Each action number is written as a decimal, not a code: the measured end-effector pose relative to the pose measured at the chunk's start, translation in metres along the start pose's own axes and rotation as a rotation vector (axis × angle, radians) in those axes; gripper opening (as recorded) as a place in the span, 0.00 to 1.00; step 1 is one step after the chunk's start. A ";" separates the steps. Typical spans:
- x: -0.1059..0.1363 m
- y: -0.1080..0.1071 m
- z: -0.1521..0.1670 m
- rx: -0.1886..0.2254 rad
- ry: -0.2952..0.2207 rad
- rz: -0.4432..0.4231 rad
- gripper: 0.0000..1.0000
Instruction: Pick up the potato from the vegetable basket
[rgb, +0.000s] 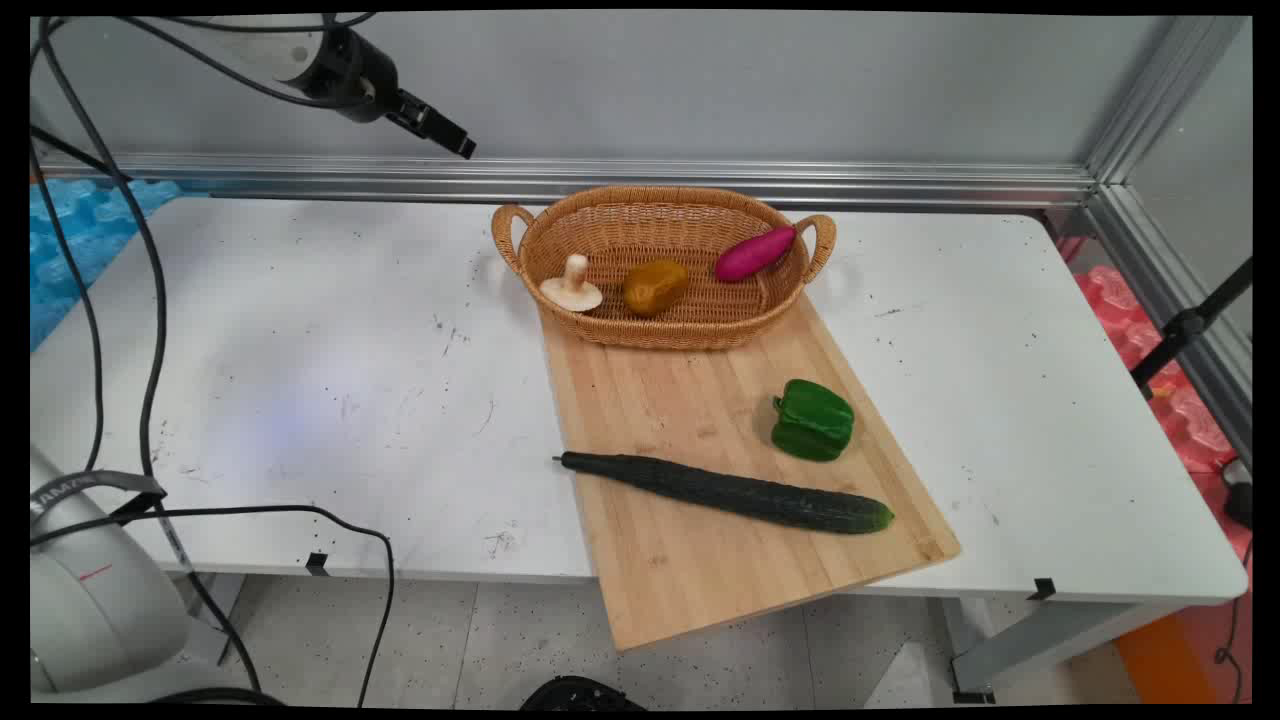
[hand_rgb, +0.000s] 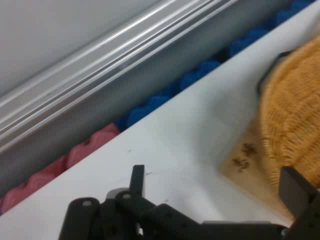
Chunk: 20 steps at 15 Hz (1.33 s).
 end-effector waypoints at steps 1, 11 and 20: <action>0.003 0.003 0.000 -0.013 -0.001 0.016 1.00; 0.047 0.061 0.004 -0.224 -0.039 0.254 1.00; 0.075 0.110 0.048 -0.353 -0.115 0.409 1.00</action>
